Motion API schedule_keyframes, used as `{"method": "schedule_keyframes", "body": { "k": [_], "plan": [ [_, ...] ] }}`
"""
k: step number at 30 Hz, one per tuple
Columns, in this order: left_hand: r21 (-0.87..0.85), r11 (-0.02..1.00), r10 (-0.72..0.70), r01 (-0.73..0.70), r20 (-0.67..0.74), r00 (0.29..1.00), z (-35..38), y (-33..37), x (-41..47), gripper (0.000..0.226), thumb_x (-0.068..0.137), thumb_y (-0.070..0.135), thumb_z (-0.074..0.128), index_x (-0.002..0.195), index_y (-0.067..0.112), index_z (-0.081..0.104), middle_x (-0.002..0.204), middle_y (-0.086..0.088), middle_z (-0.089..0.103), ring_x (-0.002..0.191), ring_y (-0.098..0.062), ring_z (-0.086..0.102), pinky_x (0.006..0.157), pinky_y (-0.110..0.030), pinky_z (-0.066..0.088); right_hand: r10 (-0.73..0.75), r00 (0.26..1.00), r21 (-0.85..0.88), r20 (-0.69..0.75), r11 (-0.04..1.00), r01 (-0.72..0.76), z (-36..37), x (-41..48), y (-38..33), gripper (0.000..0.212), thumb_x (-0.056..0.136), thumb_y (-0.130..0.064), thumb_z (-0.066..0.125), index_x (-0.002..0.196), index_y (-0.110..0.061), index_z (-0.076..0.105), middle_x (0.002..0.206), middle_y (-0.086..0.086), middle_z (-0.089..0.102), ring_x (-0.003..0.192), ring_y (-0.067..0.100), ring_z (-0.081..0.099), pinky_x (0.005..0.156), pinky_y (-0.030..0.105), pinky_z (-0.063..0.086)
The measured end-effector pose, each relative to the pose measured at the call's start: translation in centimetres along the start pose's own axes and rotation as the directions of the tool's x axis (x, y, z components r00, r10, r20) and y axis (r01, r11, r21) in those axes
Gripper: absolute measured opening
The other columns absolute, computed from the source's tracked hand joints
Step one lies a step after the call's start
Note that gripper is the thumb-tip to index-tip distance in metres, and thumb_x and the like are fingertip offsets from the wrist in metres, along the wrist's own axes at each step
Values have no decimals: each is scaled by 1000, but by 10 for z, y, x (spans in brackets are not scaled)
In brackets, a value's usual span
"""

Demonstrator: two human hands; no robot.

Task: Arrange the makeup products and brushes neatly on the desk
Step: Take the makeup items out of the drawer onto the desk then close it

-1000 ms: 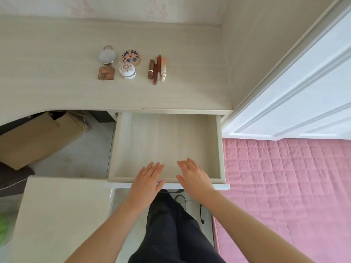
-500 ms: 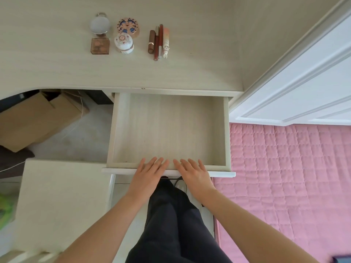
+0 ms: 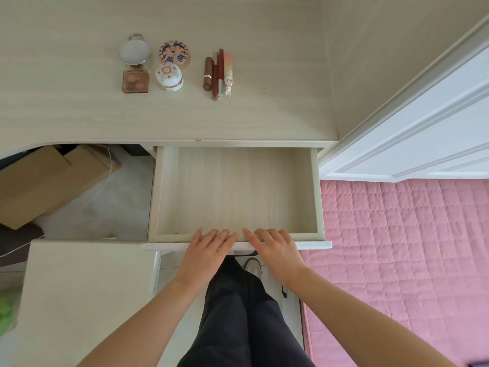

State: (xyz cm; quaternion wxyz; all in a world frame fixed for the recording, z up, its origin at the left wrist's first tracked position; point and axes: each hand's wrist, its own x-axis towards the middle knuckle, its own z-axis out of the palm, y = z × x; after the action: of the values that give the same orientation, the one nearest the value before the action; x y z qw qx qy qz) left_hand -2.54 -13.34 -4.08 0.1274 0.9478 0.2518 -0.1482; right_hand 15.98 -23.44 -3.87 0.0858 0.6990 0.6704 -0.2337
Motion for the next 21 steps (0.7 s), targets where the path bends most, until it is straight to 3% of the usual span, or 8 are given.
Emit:
{"method": "schedule_keyframes", "body": {
  "k": [7,11,14,17,21],
  "plan": [
    [-8,1000,22,-22,-28,999,-14,-19,26,94,42,5,92,129,14,59,121,-7,64,102,-27,64,88,-49,53,11,1000,-17,-22,1000,-11,-19,25,11,81,81,-9,68,149,-17,24,135,9,50,118,31,52,103,46,40],
    [7,999,52,-52,-69,996,-22,-29,44,92,40,3,90,127,13,60,117,-7,65,96,-27,65,81,-45,55,6,991,-68,-135,998,-15,-29,38,20,76,61,-15,84,131,-17,56,106,2,68,88,22,67,78,38,56],
    [38,996,83,-79,-143,986,-27,-38,58,77,51,2,85,124,14,62,113,-6,66,90,-25,66,75,-43,55,2,979,-72,-205,997,-17,-33,51,27,76,48,-12,87,121,-18,65,95,-1,70,74,19,67,66,33,56],
    [64,993,110,-101,-173,979,-31,-46,72,73,54,1,83,123,14,62,113,-6,66,90,-26,66,75,-42,55,41,975,-67,-219,996,-57,-38,63,32,80,44,-8,87,120,-18,65,96,-1,70,75,20,66,67,34,56],
    [82,995,77,-65,-163,984,-40,-52,89,77,53,2,84,126,15,60,115,-4,66,92,-24,66,77,-42,55,128,968,-9,-216,991,-133,-45,76,33,84,44,-1,86,123,-18,63,102,2,69,86,25,67,82,42,54]
  ]
}}
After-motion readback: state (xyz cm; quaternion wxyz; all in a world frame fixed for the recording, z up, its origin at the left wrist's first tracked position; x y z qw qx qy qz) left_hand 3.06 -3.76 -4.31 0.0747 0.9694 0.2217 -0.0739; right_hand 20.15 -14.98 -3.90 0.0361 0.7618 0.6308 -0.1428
